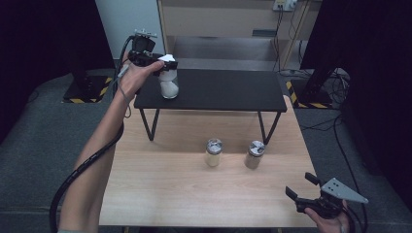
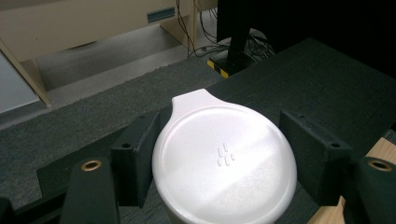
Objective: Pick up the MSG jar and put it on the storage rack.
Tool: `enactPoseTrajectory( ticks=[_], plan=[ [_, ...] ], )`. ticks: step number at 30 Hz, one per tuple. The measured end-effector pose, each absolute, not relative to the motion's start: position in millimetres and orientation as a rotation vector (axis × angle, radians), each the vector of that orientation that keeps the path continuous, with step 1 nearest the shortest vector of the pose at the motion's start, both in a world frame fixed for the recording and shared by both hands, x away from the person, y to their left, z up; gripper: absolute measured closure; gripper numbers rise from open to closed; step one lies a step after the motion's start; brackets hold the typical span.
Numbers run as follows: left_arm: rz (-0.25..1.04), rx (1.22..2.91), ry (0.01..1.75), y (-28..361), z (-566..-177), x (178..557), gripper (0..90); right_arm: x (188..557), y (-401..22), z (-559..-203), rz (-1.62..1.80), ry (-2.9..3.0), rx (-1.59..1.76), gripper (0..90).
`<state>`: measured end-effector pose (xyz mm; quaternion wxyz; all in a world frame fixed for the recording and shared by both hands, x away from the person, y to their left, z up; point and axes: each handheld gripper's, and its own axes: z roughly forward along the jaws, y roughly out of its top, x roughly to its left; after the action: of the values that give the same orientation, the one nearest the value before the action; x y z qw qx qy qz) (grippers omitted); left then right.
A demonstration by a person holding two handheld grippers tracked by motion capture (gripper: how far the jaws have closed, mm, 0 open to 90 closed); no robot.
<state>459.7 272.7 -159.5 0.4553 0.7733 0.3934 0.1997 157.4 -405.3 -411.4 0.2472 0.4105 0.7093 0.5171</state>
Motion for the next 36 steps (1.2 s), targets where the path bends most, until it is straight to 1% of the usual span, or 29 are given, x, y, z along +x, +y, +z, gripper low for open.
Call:
enactPoseTrajectory(
  ticks=[17, 32, 36],
  plan=[
    [0.513, 1.943, 0.953, 266.6, -155.5, 459.1, 30.2, 156.8, -405.3, -411.3, 1.409, 1.933, 1.116, 7.4],
    [0.515, 1.937, 0.947, 265.4, -156.3, 457.1, 29.8, 156.6, -405.7, -411.4, 1.412, 1.931, 1.118, 7.4],
    [0.499, 1.904, 0.953, 268.6, -155.0, 456.2, 21.2, 156.8, -405.7, -411.5, 1.412, 1.931, 1.119, 7.5]
  ],
)
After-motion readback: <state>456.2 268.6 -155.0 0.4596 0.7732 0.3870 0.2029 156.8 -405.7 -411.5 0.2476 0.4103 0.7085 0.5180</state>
